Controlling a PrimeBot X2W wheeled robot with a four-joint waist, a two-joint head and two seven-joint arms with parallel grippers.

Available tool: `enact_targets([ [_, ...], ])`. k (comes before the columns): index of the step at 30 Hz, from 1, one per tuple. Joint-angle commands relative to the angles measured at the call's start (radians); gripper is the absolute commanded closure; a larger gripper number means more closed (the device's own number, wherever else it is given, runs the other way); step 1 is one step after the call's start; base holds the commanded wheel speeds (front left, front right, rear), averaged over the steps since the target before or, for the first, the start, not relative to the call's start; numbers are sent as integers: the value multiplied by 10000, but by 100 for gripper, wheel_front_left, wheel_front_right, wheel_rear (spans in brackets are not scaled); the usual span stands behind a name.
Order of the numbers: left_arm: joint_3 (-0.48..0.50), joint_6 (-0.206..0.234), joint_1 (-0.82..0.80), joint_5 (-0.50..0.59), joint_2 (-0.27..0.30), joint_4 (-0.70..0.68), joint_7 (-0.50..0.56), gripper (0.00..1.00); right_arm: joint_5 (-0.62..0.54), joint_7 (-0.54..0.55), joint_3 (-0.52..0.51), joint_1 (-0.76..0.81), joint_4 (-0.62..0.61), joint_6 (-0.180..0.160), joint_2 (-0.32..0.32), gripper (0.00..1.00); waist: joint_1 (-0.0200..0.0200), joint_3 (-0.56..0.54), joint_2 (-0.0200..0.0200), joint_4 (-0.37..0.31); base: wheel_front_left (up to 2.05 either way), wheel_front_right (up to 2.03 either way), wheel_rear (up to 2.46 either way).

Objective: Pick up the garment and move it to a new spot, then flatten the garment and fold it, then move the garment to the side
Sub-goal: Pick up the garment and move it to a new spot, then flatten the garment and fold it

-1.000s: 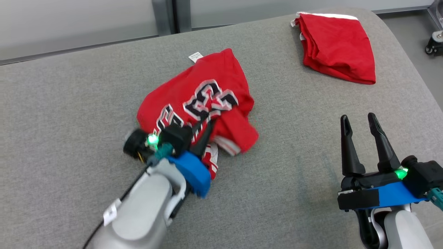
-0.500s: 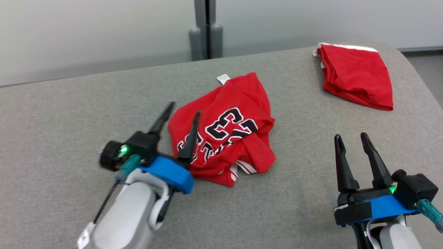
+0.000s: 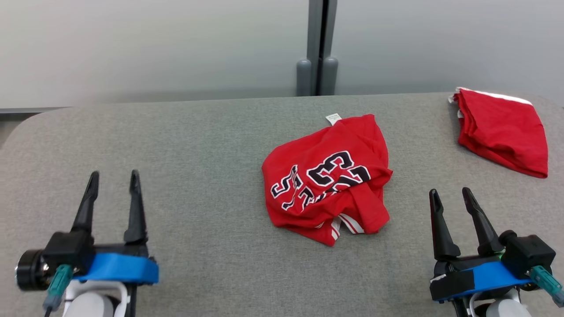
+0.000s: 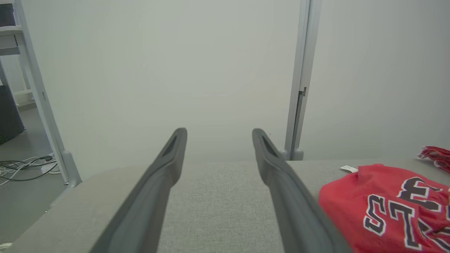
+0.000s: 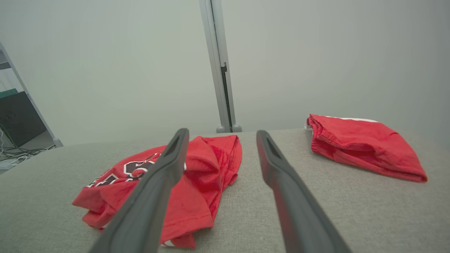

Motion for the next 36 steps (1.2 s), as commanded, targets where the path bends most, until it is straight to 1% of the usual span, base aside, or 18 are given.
enact_targets([
  [1, 229, -84, 249, 103, -62, -126, -25, 0, -99, -37, -67, 171, 43, 2, -30, 0, 1, -31, 1, 96, 0, 0, 0],
  [7, 1159, -375, 1249, 409, -459, -208, -26, 0, -129, -38, -63, 438, 295, 2, -32, 0, 1, -295, 1, 391, 0, 0, 0],
  [13, 1572, -781, 1894, 644, -854, -51, -26, 0, -171, -38, 26, 790, 499, 2, -33, 0, 1, -631, 1, 523, 0, 0, 0],
  [16, 1710, -910, 2044, 769, -997, 37, -26, 0, -173, -38, 72, 939, 606, 2, -32, 0, 1, -732, 1, 533, 0, 0, 0],
  [24, 1930, -1125, 2030, 994, -1159, 205, -26, 0, -165, -38, 176, 1018, 790, 2, -31, 0, 1, -788, 1, 489, 0, 0, 0],
  [36, 2114, -1247, 1864, 1143, -1273, 284, -27, 0, -236, -38, 179, 918, 884, 2, -31, 0, 1, -812, 1, 415, 0, 0, 0],
])
